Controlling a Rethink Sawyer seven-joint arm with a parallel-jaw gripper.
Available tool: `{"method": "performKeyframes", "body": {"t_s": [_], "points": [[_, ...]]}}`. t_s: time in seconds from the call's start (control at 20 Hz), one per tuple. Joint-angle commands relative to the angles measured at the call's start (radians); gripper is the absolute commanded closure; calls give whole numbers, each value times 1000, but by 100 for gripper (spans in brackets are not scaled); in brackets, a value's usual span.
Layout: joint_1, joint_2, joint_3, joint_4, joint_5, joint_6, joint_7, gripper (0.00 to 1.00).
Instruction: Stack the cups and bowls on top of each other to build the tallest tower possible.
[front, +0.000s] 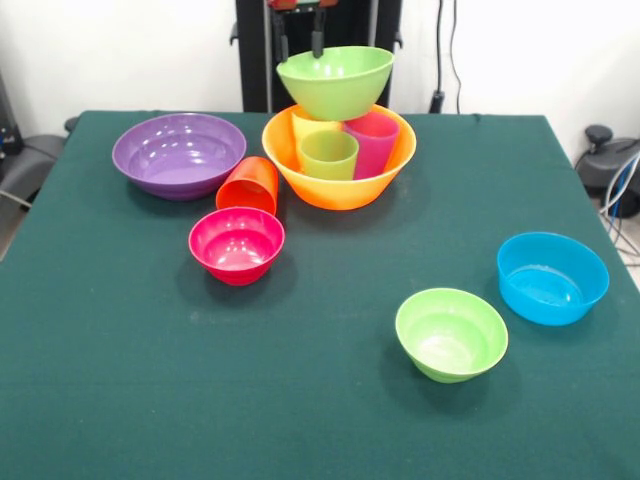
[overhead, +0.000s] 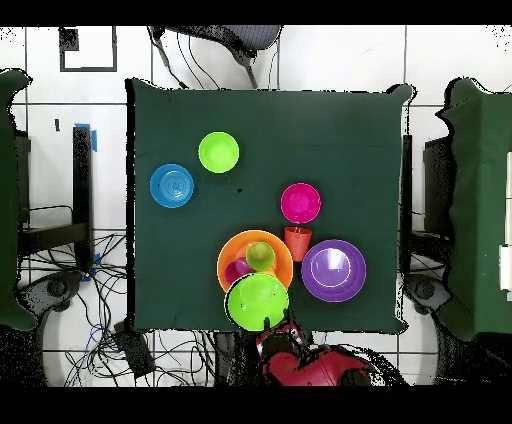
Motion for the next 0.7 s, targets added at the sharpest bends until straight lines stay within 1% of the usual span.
{"method": "performKeyframes", "body": {"t_s": [0.05, 0.25, 0.4, 0.7], "points": [[62, 122, -47, -118, 22, -102, 37, 0], [104, 168, -108, -140, 55, -158, 15, 0], [129, 189, -137, -152, 72, -183, 12, 0], [158, 181, -162, -157, 79, -190, 29, 0]]}}
